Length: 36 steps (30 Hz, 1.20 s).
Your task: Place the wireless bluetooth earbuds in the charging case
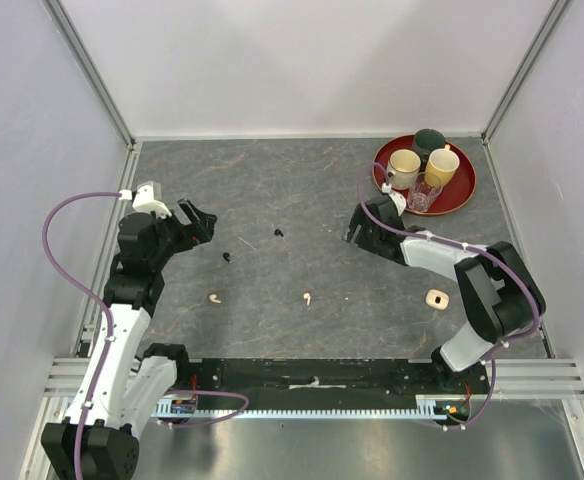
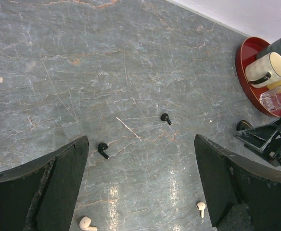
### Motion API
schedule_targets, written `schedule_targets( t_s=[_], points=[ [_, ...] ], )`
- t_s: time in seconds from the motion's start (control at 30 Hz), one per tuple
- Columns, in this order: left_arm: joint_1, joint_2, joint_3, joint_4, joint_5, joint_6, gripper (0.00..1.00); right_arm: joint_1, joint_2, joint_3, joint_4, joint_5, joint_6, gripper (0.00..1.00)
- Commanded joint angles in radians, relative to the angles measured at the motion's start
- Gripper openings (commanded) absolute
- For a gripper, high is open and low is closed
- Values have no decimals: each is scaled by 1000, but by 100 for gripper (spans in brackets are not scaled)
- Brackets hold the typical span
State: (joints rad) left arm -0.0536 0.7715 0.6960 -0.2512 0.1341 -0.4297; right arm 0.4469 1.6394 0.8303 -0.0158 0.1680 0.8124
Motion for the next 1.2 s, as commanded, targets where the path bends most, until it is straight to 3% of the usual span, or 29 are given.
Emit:
schedule_targets(
  t_s=[0.0, 0.2, 0.3, 0.37, 0.43, 0.47, 0.5, 0.53, 0.63, 0.73, 0.83, 1.0, 1.17],
  points=[
    [5, -11, 7, 32, 9, -17, 97, -1, -99, 70, -62, 96, -215, 88],
    [5, -15, 7, 35, 12, -14, 97, -10, -113, 124, -59, 221, -594, 94],
    [5, -17, 2, 41, 21, -11, 97, -20, -46, 132, -44, 161, -794, 91],
    [5, -20, -1, 56, 45, 2, 97, -20, -32, 116, -29, 172, -861, 98],
    [5, -26, -3, 59, 56, 11, 97, -34, -47, 86, 47, 219, -884, 98],
    [5, -32, -6, 58, 58, 14, 97, -72, -61, 43, 75, 171, -916, 98],
    [5, -35, -6, 59, 58, 23, 97, -94, -94, 20, 100, 2, -956, 98],
    [5, -38, -7, 59, 58, 29, 97, -132, -113, -6, 159, -62, -1036, 98],
    [5, -51, -4, 47, 55, 52, 97, -212, -167, -85, 278, -166, -1058, 98],
    [5, -57, -3, 41, 42, 60, 97, -267, -167, -73, 202, -436, -1139, 96],
    [5, -54, -9, 59, 56, 43, 97, -306, -103, -4, 97, -571, -1179, 93],
    [5, -60, -15, 66, 61, 39, 97, -323, 2, 93, -35, -663, -1214, 90],
    [5, -60, -16, 67, 56, 42, 97, -320, 20, 87, -50, -679, -1226, 89]
  ],
)
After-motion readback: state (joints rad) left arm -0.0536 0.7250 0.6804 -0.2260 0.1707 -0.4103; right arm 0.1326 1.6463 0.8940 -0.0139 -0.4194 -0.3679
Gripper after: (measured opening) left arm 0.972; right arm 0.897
